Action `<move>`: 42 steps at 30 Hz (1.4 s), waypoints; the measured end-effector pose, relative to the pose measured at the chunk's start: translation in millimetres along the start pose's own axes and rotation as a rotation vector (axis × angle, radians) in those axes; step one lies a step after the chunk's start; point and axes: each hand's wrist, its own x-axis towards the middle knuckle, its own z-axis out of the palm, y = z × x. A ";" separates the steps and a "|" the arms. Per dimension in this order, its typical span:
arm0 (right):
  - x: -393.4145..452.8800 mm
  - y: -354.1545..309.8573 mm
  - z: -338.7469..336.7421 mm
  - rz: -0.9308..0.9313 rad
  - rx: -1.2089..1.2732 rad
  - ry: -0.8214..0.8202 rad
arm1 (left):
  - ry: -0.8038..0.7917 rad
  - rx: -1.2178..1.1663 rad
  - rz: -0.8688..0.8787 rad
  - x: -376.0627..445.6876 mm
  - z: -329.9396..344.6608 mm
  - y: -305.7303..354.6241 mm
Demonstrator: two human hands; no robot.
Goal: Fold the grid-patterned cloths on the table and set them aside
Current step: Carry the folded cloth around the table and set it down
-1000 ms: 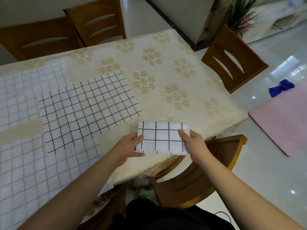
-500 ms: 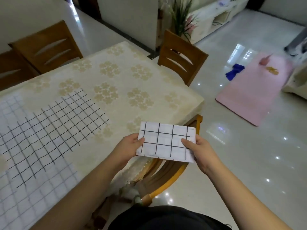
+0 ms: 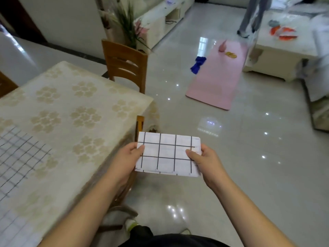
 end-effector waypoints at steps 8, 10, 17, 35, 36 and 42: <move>-10.7 -13.3 -64.6 -0.014 0.022 0.103 | -0.024 0.017 -0.012 -7.6 63.5 15.7; -10.4 -16.3 -70.5 -0.027 0.031 0.124 | -0.027 0.017 -0.014 -6.4 70.4 19.4; 4.5 -27.4 -82.0 -0.057 0.041 0.141 | -0.066 -0.002 -0.019 10.0 81.0 33.7; 176.4 -123.2 -44.5 -0.073 -0.080 -0.047 | -0.035 -0.064 0.066 147.9 55.1 113.1; 183.0 -130.4 -42.4 -0.085 -0.099 -0.074 | -0.029 -0.076 0.077 153.9 54.3 121.9; 232.7 -172.1 -37.9 -0.141 -0.148 -0.156 | 0.020 -0.130 0.091 197.2 59.6 163.1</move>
